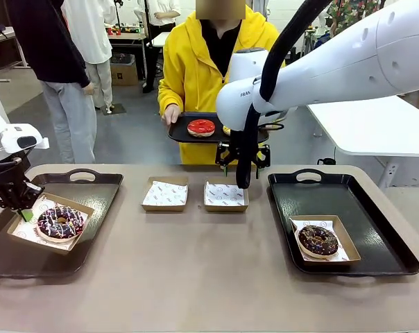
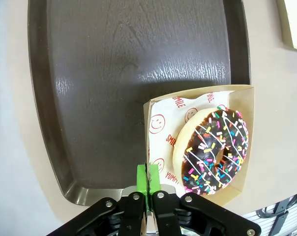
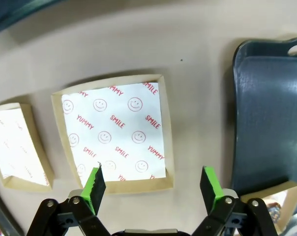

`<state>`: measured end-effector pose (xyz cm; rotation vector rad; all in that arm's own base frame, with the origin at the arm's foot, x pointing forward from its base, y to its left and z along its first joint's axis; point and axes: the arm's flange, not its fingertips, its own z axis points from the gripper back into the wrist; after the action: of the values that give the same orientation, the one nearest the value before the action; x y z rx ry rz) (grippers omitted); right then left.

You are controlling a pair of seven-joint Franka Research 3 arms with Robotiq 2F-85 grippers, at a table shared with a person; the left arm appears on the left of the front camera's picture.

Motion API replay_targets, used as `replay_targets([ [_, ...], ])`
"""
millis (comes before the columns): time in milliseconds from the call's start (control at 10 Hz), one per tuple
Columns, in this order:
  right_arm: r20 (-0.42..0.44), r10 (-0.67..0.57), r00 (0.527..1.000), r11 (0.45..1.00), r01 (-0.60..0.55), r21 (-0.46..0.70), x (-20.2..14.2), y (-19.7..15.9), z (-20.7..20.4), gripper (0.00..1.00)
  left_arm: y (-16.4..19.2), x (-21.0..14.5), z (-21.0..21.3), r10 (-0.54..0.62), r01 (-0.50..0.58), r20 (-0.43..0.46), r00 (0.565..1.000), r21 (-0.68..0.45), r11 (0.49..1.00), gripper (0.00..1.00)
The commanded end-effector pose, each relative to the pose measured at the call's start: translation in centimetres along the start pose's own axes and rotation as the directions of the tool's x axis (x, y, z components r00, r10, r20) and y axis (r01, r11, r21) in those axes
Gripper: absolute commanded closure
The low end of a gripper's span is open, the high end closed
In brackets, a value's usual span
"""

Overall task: Individually package the donuts and arrange them on the tray.
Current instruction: Place the picked Paper togo box on the Handle tray while simultaneously picking up another Paper togo box from the table with the other hand.

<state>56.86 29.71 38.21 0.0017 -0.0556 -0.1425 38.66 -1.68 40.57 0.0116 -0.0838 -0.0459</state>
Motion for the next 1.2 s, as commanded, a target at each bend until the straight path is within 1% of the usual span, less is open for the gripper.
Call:
replay_targets([
  [0, 0.011, -0.066, 0.998, 0.998, 0.065, 0.024, -0.4, -0.9, -1.4, 0.00, -0.3, -1.8, -0.7, 0.036, -0.037, 0.040, 0.999, 0.025, 0.999, 0.99],
  [300, 0.024, -0.013, 1.000, 0.999, 0.012, 0.052, -1.4, -1.5, -2.5, 0.00, 0.1, -2.2, -2.4, 0.045, -0.044, -0.024, 0.999, 0.012, 0.999, 0.99],
  [600, 0.027, 0.014, 1.000, 0.997, -0.016, 0.078, -1.9, -2.0, -3.4, 0.00, -0.1, -2.6, -3.3, 0.060, -0.060, -0.064, 0.996, 0.013, 0.998, 0.99],
  [800, 0.027, 0.025, 0.999, 0.996, -0.027, 0.089, -1.9, -2.1, -3.9, 0.00, -0.6, -2.7, -3.7, 0.077, -0.077, -0.081, 0.994, 0.007, 0.997, 0.99],
  [1100, 0.023, 0.031, 0.999, 0.994, -0.034, 0.102, -1.7, -2.2, -4.6, 0.00, -1.0, -2.8, -4.1, 0.086, -0.085, -0.082, 0.993, 0.018, 0.996, 0.99],
])
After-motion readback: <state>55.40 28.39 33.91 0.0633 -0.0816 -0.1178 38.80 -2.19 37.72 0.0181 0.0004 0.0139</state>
